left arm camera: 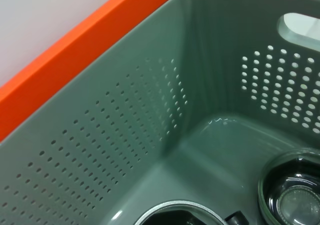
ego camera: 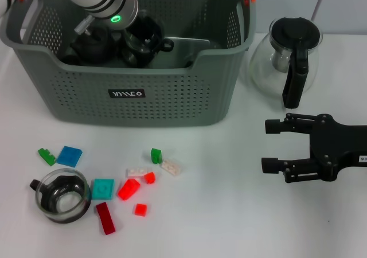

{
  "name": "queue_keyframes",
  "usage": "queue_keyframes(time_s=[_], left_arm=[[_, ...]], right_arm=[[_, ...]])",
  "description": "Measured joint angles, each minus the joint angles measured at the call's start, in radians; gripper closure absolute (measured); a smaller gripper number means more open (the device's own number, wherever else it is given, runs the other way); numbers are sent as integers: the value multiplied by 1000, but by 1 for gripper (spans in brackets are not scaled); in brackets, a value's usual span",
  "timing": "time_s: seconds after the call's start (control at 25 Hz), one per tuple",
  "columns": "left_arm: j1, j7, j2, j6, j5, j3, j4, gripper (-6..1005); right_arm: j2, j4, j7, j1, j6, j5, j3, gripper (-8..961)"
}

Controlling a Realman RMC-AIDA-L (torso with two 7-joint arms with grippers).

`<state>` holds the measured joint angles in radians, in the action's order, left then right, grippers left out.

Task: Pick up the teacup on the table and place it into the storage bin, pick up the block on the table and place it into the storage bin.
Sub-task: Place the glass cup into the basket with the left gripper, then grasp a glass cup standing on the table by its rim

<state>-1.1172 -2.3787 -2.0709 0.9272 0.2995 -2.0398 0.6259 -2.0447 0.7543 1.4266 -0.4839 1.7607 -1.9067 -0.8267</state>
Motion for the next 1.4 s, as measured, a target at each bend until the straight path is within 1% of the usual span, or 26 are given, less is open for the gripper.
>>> queue_keyframes(time_s=[0.12, 0.32, 0.44, 0.64, 0.72, 0.8, 0.84, 0.88, 0.96, 1.08, 1.16, 1.24, 1.32, 1.4], left_arm=[[-1, -1, 0, 2, 0, -4, -7, 727], [2, -9, -2, 36, -1, -8, 18, 715], [29, -23, -14, 79, 0, -8, 99, 708], [92, -28, -35, 183, 8, -21, 285, 544], [108, -28, -40, 249, 13, -48, 358, 497], [132, -22, -48, 325, 42, -89, 461, 450], [132, -22, -48, 325, 42, -89, 461, 426], [180, -5, -51, 414, 134, -140, 601, 403], [213, 8, -46, 466, 212, -172, 672, 404], [276, 53, -25, 564, 380, -252, 763, 405], [324, 113, -10, 643, 492, -326, 789, 406], [366, 200, 4, 733, 594, -408, 786, 406], [412, 313, 14, 847, 692, -481, 758, 407], [460, 427, 20, 950, 749, -519, 729, 408]], right_arm=[[0, 0, 0, -1, -1, 0, 0, 38], [0, -1, 0, 2, -1, 0, 0, 38], [0, -1, 0, 4, -1, 0, 0, 38], [0, -1, 0, 6, -1, 0, 0, 38], [1, -1, 0, 5, -1, 0, 0, 38], [1, -1, 0, 4, -1, 0, 0, 38], [1, -1, 0, 3, -1, 0, 0, 38], [1, -1, 0, 2, -1, 0, 0, 38], [1, -1, 0, 0, -1, 0, 0, 38], [3, -1, 0, 0, 0, 0, 0, 39], [5, -1, 0, 2, 1, 0, 0, 39], [5, -1, 0, 3, 1, 0, 0, 38], [6, -1, 0, 3, -1, 0, 0, 38], [6, -1, 0, 0, -1, 0, -1, 39]])
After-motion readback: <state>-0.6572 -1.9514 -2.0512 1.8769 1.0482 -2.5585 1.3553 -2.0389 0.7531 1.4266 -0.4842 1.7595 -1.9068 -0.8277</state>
